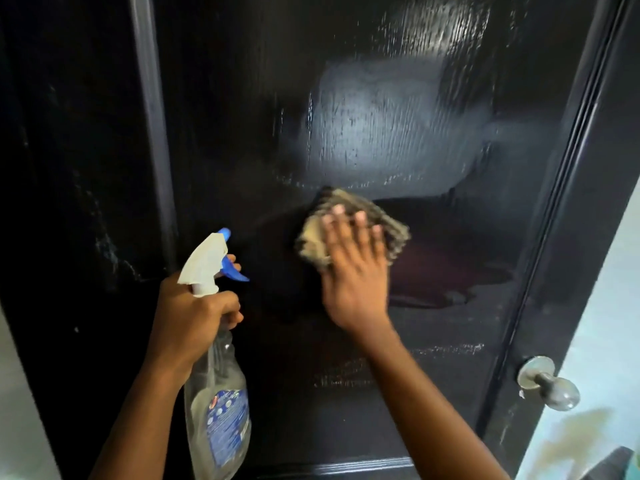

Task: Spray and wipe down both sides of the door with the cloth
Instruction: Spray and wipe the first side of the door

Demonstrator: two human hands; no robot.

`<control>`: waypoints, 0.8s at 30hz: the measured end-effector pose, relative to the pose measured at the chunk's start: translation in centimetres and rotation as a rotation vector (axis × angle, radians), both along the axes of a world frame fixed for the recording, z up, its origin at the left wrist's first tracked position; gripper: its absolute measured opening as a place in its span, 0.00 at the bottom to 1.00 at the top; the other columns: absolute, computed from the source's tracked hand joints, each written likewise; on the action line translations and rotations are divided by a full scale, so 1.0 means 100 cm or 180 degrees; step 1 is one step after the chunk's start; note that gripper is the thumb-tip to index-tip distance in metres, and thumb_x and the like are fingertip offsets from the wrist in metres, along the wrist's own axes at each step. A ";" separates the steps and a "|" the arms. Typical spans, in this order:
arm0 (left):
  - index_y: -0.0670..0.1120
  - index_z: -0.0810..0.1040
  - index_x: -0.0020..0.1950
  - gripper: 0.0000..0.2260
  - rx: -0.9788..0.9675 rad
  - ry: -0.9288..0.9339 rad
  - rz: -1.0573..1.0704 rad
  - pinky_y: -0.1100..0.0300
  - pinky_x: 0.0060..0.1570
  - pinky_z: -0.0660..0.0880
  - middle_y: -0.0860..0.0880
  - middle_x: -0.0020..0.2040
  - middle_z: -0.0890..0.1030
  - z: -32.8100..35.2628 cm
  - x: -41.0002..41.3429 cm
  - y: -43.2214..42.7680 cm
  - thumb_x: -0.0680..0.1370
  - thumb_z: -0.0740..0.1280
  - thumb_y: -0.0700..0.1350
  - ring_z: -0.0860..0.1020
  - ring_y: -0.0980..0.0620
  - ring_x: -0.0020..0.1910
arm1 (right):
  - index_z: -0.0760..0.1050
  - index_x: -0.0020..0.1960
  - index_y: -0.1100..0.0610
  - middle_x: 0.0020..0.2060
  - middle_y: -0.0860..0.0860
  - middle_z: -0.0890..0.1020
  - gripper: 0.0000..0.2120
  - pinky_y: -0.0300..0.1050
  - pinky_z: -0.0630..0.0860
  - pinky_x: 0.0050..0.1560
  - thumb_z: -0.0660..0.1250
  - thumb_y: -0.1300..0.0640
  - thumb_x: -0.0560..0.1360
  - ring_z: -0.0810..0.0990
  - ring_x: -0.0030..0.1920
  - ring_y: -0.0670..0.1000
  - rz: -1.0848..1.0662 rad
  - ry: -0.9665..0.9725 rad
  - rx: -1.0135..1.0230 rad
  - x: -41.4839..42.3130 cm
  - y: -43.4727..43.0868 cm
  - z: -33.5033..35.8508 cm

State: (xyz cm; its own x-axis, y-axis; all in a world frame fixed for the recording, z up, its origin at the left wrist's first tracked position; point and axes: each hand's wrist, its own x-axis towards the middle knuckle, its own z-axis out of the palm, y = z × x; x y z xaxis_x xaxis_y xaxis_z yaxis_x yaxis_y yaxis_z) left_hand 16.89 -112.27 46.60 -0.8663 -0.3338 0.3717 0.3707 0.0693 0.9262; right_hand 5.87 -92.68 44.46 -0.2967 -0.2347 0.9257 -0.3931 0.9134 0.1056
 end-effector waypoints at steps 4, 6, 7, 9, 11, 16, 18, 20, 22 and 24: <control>0.48 0.81 0.51 0.21 -0.0173 0.0002 -0.0099 0.57 0.29 0.76 0.44 0.49 0.83 0.015 0.001 0.011 0.68 0.64 0.26 0.76 0.49 0.26 | 0.55 0.78 0.59 0.78 0.55 0.56 0.29 0.55 0.47 0.76 0.53 0.51 0.79 0.52 0.78 0.60 -0.0419 -0.0094 -0.1791 -0.013 0.105 0.044; 0.49 0.81 0.51 0.21 -0.0239 0.0052 -0.0174 0.59 0.28 0.76 0.46 0.50 0.83 0.024 -0.001 0.020 0.69 0.64 0.26 0.76 0.48 0.27 | 0.51 0.78 0.61 0.78 0.56 0.54 0.31 0.57 0.47 0.76 0.53 0.49 0.79 0.50 0.78 0.61 -0.0416 -0.0232 -0.2673 -0.016 0.132 0.065; 0.49 0.81 0.51 0.21 -0.0252 0.0078 -0.0194 0.60 0.28 0.76 0.46 0.50 0.83 0.028 -0.001 0.024 0.69 0.64 0.26 0.76 0.48 0.27 | 0.51 0.78 0.62 0.78 0.57 0.53 0.32 0.57 0.47 0.76 0.53 0.49 0.79 0.50 0.78 0.62 -0.0466 -0.0260 -0.2924 -0.017 0.129 0.073; 0.50 0.81 0.51 0.21 -0.0210 0.0168 -0.0194 0.60 0.27 0.77 0.46 0.49 0.83 0.037 -0.001 0.033 0.69 0.64 0.26 0.76 0.49 0.27 | 0.55 0.77 0.65 0.77 0.59 0.56 0.32 0.57 0.48 0.76 0.56 0.50 0.78 0.53 0.77 0.64 -0.0553 -0.0185 -0.2932 -0.016 0.100 0.083; 0.49 0.81 0.52 0.21 -0.0137 0.0256 -0.0137 0.60 0.27 0.77 0.46 0.46 0.83 0.045 -0.002 0.039 0.69 0.64 0.26 0.76 0.50 0.26 | 0.57 0.77 0.63 0.76 0.60 0.59 0.31 0.58 0.50 0.75 0.60 0.55 0.76 0.56 0.76 0.64 -0.0381 0.0080 -0.2320 -0.012 0.051 0.086; 0.46 0.81 0.49 0.16 0.0092 0.0383 -0.0016 0.63 0.24 0.75 0.42 0.36 0.80 0.056 -0.004 0.046 0.68 0.67 0.28 0.76 0.53 0.22 | 0.58 0.78 0.54 0.78 0.51 0.57 0.33 0.56 0.47 0.77 0.62 0.52 0.74 0.50 0.78 0.57 0.0156 0.0144 0.0187 0.004 -0.027 0.063; 0.45 0.81 0.50 0.17 0.0096 0.0329 -0.0027 0.63 0.25 0.76 0.43 0.34 0.80 0.057 -0.003 0.049 0.63 0.69 0.33 0.77 0.52 0.23 | 0.60 0.77 0.53 0.77 0.49 0.59 0.34 0.54 0.47 0.77 0.65 0.51 0.74 0.52 0.78 0.55 0.0247 0.0072 0.0517 0.004 -0.009 0.060; 0.47 0.82 0.51 0.18 0.0027 0.0286 -0.0014 0.61 0.28 0.77 0.46 0.40 0.84 0.057 -0.002 0.054 0.65 0.69 0.31 0.77 0.51 0.25 | 0.61 0.77 0.53 0.77 0.50 0.61 0.32 0.54 0.47 0.77 0.65 0.51 0.74 0.55 0.77 0.55 0.0226 0.0086 0.0318 -0.003 0.031 0.063; 0.49 0.82 0.51 0.20 -0.0008 0.0269 0.0004 0.58 0.31 0.76 0.48 0.46 0.84 0.056 0.000 0.059 0.68 0.65 0.27 0.77 0.51 0.25 | 0.58 0.77 0.55 0.77 0.52 0.60 0.31 0.55 0.48 0.77 0.60 0.51 0.76 0.55 0.77 0.57 -0.0051 0.0170 -0.0313 -0.013 0.084 0.073; 0.50 0.81 0.50 0.21 0.0015 0.0268 0.0006 0.57 0.32 0.76 0.47 0.48 0.84 0.055 0.001 0.061 0.69 0.64 0.26 0.76 0.50 0.25 | 0.53 0.78 0.55 0.78 0.52 0.56 0.30 0.56 0.48 0.76 0.54 0.50 0.79 0.51 0.78 0.57 -0.0330 0.0098 -0.1151 -0.020 0.134 0.093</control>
